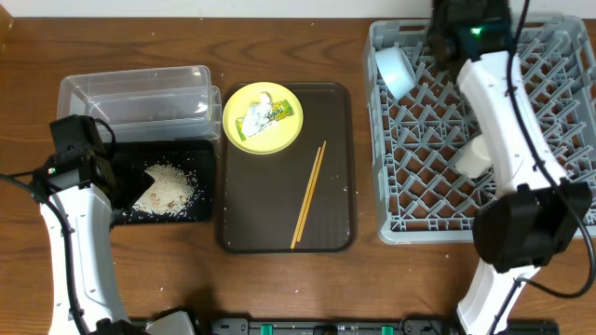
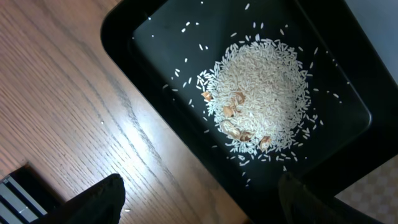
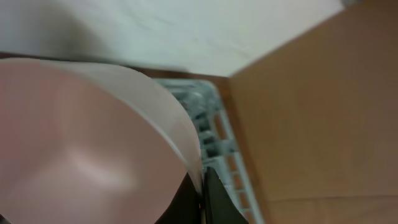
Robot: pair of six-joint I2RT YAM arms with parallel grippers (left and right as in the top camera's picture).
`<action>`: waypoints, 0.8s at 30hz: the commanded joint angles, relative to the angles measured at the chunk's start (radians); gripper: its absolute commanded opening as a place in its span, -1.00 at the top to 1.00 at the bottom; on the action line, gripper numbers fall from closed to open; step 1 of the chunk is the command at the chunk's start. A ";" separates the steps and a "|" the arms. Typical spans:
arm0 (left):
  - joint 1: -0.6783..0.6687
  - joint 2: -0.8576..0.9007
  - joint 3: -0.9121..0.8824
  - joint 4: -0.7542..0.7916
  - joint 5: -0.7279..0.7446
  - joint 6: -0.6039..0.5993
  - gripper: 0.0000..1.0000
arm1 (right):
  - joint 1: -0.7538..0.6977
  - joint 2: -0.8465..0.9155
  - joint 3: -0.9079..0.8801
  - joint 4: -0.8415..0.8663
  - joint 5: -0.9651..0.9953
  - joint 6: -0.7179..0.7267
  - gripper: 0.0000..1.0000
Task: Sort waste into correct bins and load items into the dishwasher rack
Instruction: 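Place the pink bowl in the rack beside the blue bowl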
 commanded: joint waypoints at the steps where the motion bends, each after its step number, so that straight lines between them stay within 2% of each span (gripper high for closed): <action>1: 0.004 -0.011 0.003 -0.002 -0.002 -0.016 -0.64 | -0.041 0.061 0.000 0.027 0.110 -0.089 0.97; 12: 0.004 -0.011 0.003 0.001 -0.002 -0.016 -0.64 | -0.058 0.196 0.000 0.113 0.173 -0.087 0.97; 24: 0.004 -0.011 0.003 0.001 -0.002 -0.016 -0.64 | -0.018 0.262 0.000 0.037 0.179 0.067 0.98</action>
